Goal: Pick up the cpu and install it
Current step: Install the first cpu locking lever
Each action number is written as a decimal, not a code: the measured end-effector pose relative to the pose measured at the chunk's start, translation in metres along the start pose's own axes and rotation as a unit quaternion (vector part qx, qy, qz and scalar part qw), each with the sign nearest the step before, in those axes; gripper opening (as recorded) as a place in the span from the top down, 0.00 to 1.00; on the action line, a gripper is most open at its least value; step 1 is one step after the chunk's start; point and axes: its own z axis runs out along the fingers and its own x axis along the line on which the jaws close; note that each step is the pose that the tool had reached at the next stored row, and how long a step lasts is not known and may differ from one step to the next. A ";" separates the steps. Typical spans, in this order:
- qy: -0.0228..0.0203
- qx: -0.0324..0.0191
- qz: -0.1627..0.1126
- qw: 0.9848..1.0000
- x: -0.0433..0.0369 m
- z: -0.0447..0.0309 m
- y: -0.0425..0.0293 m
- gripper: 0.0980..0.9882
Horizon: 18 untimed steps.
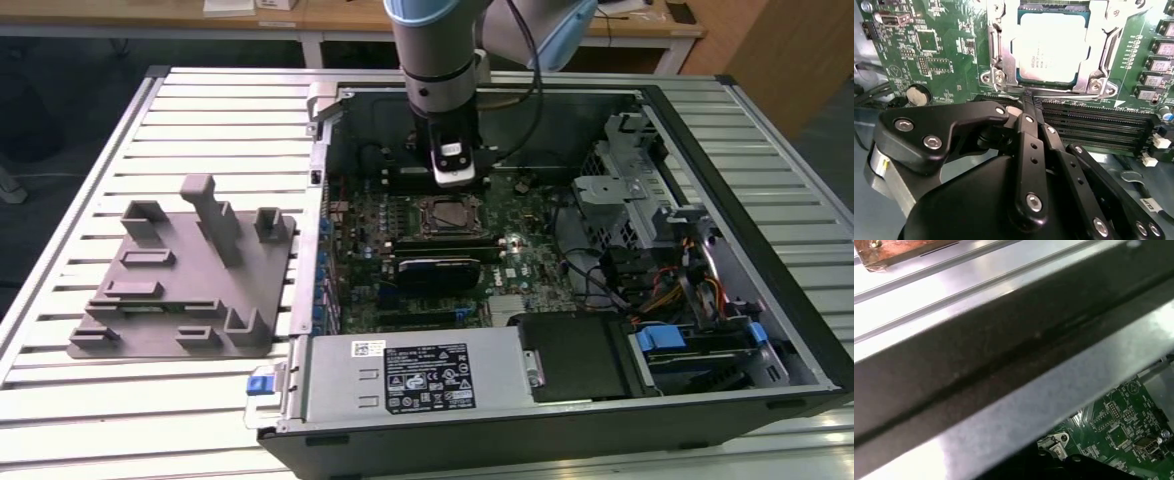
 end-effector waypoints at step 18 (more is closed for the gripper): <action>0.000 -0.004 0.015 1.000 0.0001 0.0012 -0.0001 0.99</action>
